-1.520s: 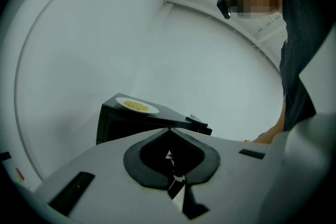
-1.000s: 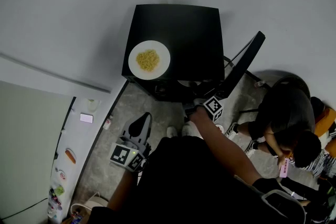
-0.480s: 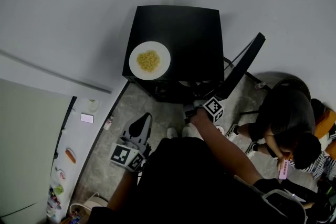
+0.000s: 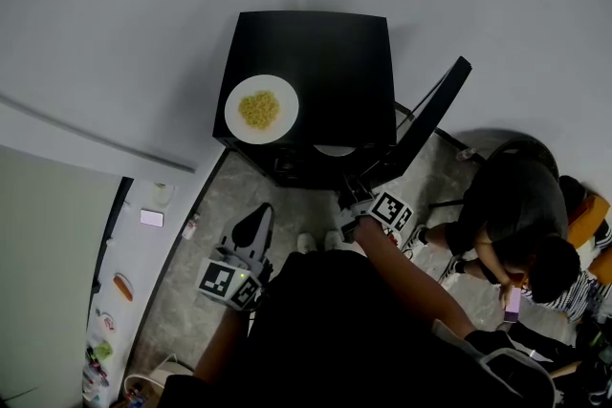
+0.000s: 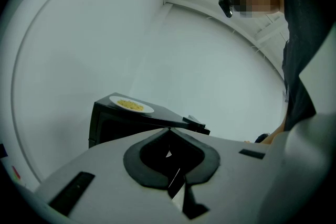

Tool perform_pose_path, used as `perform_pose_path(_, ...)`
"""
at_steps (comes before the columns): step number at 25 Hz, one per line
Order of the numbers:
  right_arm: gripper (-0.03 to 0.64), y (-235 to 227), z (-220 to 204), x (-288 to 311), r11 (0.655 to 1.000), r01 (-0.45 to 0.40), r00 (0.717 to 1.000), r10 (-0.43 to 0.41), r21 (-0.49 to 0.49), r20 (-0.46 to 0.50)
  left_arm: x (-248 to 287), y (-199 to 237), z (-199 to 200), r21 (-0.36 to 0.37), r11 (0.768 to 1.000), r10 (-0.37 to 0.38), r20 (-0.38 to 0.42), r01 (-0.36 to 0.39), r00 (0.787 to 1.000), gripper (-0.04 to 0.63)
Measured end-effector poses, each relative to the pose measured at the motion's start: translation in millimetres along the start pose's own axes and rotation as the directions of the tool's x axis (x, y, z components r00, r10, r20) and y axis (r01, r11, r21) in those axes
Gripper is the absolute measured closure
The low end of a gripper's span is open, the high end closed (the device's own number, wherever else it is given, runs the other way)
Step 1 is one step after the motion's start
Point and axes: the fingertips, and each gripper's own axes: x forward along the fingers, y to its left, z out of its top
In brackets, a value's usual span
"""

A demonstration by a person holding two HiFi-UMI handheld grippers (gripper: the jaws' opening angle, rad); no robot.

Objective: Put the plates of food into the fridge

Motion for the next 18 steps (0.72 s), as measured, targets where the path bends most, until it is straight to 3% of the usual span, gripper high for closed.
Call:
perform_pose_path(5, 0.592, 38, -4, -11, 0.956, -0.125, 0.989, 0.1, -0.264, -0.106, 1, -4, -2, -0.017, 1.0, 0.001, 0.005, -0.001, 1.0, 0.571)
perform_pose_path(10, 0.592, 71, -4, -24, 0.868, -0.222, 0.973, 0.168, -0.443, -0.158, 1, -7, -3, -0.013, 1.0, 0.014, 0.006, -0.013, 1.0, 0.571)
perform_pose_path(12, 0.592, 81, -3, -30, 0.837, -0.244, 0.968, 0.182, -0.49, -0.17, 1, -7, -4, -0.017, 1.0, 0.017, 0.007, -0.017, 1.0, 0.572)
perform_pose_path(18, 0.592, 100, -2, -43, 0.785, -0.289, 0.957, 0.216, -0.548, -0.196, -3, 4, 2, -0.022, 0.998, 0.054, 0.025, -0.054, 0.998, 0.572)
